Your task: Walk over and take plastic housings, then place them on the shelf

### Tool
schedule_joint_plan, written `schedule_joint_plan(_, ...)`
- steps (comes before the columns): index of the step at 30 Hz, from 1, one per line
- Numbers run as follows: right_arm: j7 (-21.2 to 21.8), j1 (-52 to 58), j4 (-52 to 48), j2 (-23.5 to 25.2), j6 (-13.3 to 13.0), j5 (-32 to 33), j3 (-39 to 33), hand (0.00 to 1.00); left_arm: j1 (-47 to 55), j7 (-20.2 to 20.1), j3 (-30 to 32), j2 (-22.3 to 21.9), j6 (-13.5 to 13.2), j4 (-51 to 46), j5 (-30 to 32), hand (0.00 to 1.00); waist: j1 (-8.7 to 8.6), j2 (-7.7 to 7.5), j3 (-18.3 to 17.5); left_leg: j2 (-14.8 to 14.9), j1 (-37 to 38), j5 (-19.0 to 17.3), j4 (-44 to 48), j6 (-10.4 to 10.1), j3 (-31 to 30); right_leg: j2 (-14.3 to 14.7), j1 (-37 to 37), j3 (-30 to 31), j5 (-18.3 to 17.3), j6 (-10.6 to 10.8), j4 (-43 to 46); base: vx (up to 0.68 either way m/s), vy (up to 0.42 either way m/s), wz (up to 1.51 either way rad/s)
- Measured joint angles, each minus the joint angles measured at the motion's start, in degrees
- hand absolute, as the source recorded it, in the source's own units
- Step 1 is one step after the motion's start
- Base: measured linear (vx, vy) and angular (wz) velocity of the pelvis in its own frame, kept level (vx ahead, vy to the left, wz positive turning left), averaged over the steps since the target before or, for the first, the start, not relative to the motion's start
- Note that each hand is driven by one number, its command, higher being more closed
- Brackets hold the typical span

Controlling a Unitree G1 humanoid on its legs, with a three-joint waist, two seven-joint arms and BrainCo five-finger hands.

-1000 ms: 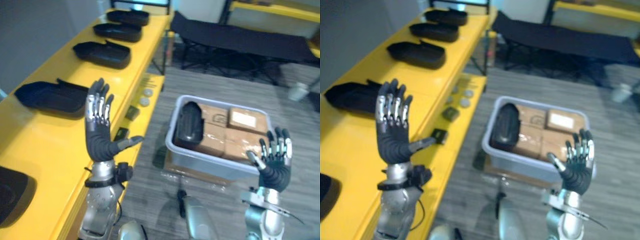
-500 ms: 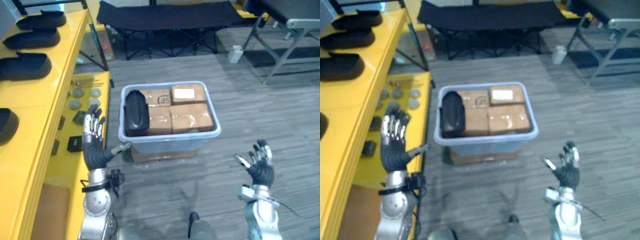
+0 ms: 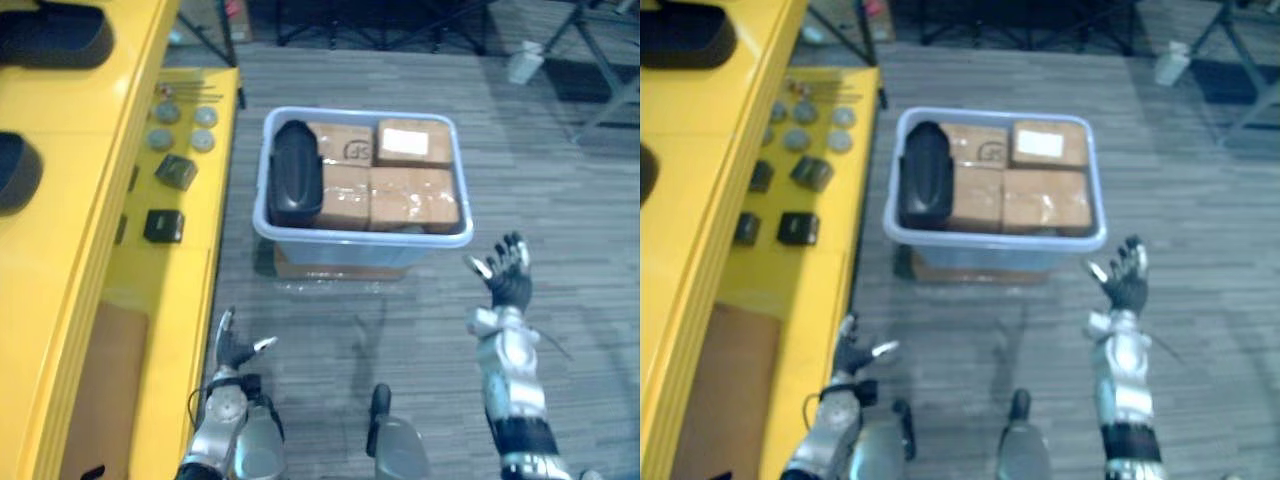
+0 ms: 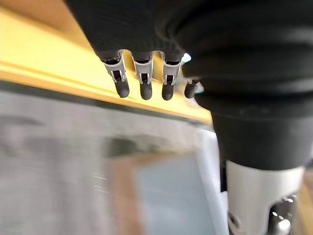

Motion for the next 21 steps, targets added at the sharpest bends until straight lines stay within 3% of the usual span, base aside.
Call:
schedule_joint_plan(2,0.0,-7.2,5.7,-2.1,2.0,0.0,0.7,0.00,0.9,-2.7,1.4,0.1,0.9,5.2,0.1,0.00,1.76,0.21,1.5,-0.4,-0.3,0.0,0.6,0.1,-1.6,-0.4,0.9,-1.3,-0.2,-0.1,0.6,-0.07,0.026,0.33)
schedule_joint_plan(7,0.6,-21.6,18.5,-9.8,4.6,0.6,2.9,0.00,3.0,-6.1,5.2,0.2,-0.1,11.3,0.0,0.00,4.45,1.47,3.3,-2.7,-1.4,1.3,0.4,0.8,-4.3,-3.0,0.8,-4.2,-1.5,0.2,3.3,-0.09,0.034,0.36)
schedule_joint_plan(9,1.1,-25.1,21.0,-11.9,5.0,0.5,3.9,0.00,4.6,-6.7,6.7,0.0,-0.3,12.5,-0.1,0.00,4.57,1.91,3.8,-3.5,-2.3,1.7,0.5,1.0,-5.4,-3.9,0.8,-5.6,-2.0,0.6,4.2,-0.04,0.024,0.32)
schedule_joint_plan(15,-0.3,-37.7,32.6,-17.3,10.9,-0.8,6.2,0.00,5.3,-8.9,5.9,-0.2,-2.5,14.9,-0.1,0.00,6.71,3.13,6.3,-5.6,-4.3,3.6,0.3,1.5,-7.8,-6.5,-1.2,-8.4,-3.7,0.7,8.1,-0.04,0.011,0.28)
schedule_joint_plan(17,-2.2,-39.9,35.2,-18.5,12.4,-1.1,6.2,0.00,5.1,-9.1,4.7,-0.5,-3.2,14.9,-0.5,0.00,7.64,4.12,7.1,-6.3,-4.4,3.7,0.3,1.7,-8.1,-7.4,-1.6,-8.6,-4.3,0.7,9.4,-0.03,0.011,0.18)
schedule_joint_plan(21,-6.4,-44.5,39.5,-20.1,15.2,-2.6,6.2,0.00,4.5,-9.4,2.7,-0.5,-4.7,16.7,-2.8,0.00,7.76,5.69,7.7,-7.2,-7.8,4.7,0.5,1.8,-9.2,-8.4,-4.6,-9.7,-4.7,0.8,11.1,-0.03,0.004,0.17)
